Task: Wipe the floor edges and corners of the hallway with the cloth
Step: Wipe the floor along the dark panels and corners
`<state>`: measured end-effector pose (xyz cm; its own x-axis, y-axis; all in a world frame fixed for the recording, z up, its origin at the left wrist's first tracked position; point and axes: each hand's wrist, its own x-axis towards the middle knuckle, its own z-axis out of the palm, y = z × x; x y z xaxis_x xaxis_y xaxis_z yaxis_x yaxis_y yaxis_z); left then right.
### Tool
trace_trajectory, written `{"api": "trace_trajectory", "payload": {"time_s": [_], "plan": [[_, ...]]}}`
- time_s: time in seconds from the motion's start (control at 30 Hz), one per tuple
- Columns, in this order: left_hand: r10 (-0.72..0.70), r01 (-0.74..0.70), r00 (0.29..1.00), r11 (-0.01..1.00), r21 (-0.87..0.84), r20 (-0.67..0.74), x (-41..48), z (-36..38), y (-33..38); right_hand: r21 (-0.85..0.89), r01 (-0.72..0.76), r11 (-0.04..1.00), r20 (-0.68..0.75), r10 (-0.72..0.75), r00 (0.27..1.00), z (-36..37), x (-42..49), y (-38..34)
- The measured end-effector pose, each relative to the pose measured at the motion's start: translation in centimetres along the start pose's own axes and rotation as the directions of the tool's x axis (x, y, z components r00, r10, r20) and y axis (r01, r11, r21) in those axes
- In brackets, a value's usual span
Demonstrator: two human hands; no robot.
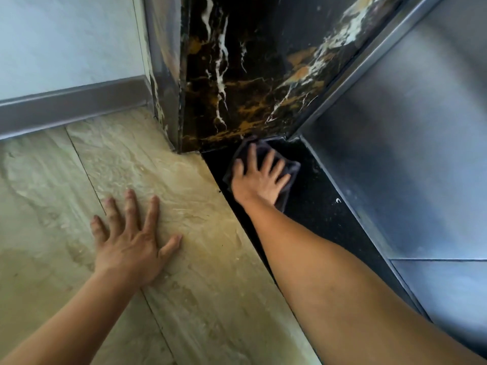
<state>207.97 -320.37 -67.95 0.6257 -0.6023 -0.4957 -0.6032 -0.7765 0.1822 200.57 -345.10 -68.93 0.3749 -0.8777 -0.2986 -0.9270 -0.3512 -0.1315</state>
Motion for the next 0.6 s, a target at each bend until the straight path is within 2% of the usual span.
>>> {"api": "trace_trajectory", "payload": {"time_s": [0.07, 0.1, 0.17, 0.2, 0.23, 0.27, 0.3, 0.33, 0.37, 0.4, 0.43, 0.47, 0.5, 0.53, 0.57, 0.6], "plan": [[-0.005, 0.005, 1.000, 1.000, 0.000, -0.004, 0.1, 0.2, 0.0, -0.084, 0.268, 0.960, 0.016, -0.268, 0.963, 1.4, -2.8, -2.1], [-0.006, 0.006, 1.000, 1.000, -0.001, -0.007, 0.0, 0.3, 0.1, -0.118, 0.409, 0.905, 0.054, -0.405, 0.913, 1.6, -3.9, -2.0], [0.001, -0.001, 1.000, 1.000, -0.011, -0.012, 0.1, 0.3, 0.1, -0.198, 0.653, 0.731, 0.124, -0.642, 0.756, 0.6, -3.1, 0.3], [0.005, -0.005, 1.000, 1.000, -0.014, 0.000, 0.0, 0.1, -0.1, -0.227, 0.686, 0.691, 0.133, -0.676, 0.725, -0.1, -1.8, 2.1], [0.011, -0.011, 1.000, 1.000, -0.014, 0.012, -0.1, -0.2, -0.2, -0.246, 0.625, 0.741, 0.099, -0.622, 0.777, -0.8, -0.3, 4.1], [0.019, -0.019, 1.000, 1.000, -0.009, 0.019, -0.1, -0.5, -0.3, -0.200, 0.447, 0.872, 0.018, -0.453, 0.891, -1.5, 1.2, 5.9], [0.028, -0.028, 0.999, 1.000, -0.001, 0.031, -0.1, -0.6, -0.3, -0.102, 0.177, 0.979, -0.060, -0.183, 0.981, -2.2, 2.4, 7.6], [0.032, -0.033, 0.999, 0.999, 0.006, 0.038, 0.0, -0.5, -0.4, 0.004, -0.079, 0.997, -0.080, 0.079, 0.994, -2.6, 3.1, 8.2], [0.036, -0.036, 0.999, 0.999, 0.013, 0.033, 0.0, -0.3, -0.3, 0.069, -0.236, 0.969, -0.069, 0.241, 0.968, -2.7, 3.3, 8.0], [0.030, -0.030, 0.999, 0.999, 0.019, 0.019, 0.0, -0.2, -0.4, 0.094, -0.286, 0.954, -0.039, 0.290, 0.956, -2.4, 2.8, 6.4], [0.023, -0.023, 1.000, 1.000, 0.021, 0.011, -0.1, 0.0, -0.5, 0.077, -0.248, 0.966, -0.022, 0.251, 0.968, -1.6, 2.1, 4.8], [0.024, -0.024, 1.000, 1.000, 0.012, 0.006, 0.0, 0.1, -0.5, 0.041, -0.138, 0.990, -0.027, 0.139, 0.990, -1.0, 0.9, 3.1], [0.027, -0.027, 1.000, 1.000, 0.004, 0.008, 0.2, 0.2, -0.4, -0.018, 0.034, 0.999, -0.037, -0.034, 0.999, -0.1, -0.5, 1.7], [0.028, -0.028, 1.000, 1.000, 0.002, 0.014, 0.1, 0.2, -0.3, -0.086, 0.245, 0.966, -0.017, -0.247, 0.969, 0.6, -2.1, 0.7], [0.029, -0.029, 0.999, 1.000, 0.005, 0.014, 0.1, 0.2, -0.3, -0.144, 0.463, 0.874, 0.044, -0.462, 0.886, 1.0, -3.5, 0.4], [0.027, -0.028, 1.000, 1.000, 0.011, 0.007, 0.0, 0.1, -0.4, -0.179, 0.656, 0.733, 0.125, -0.644, 0.754, 1.1, -4.2, 0.7]]}}
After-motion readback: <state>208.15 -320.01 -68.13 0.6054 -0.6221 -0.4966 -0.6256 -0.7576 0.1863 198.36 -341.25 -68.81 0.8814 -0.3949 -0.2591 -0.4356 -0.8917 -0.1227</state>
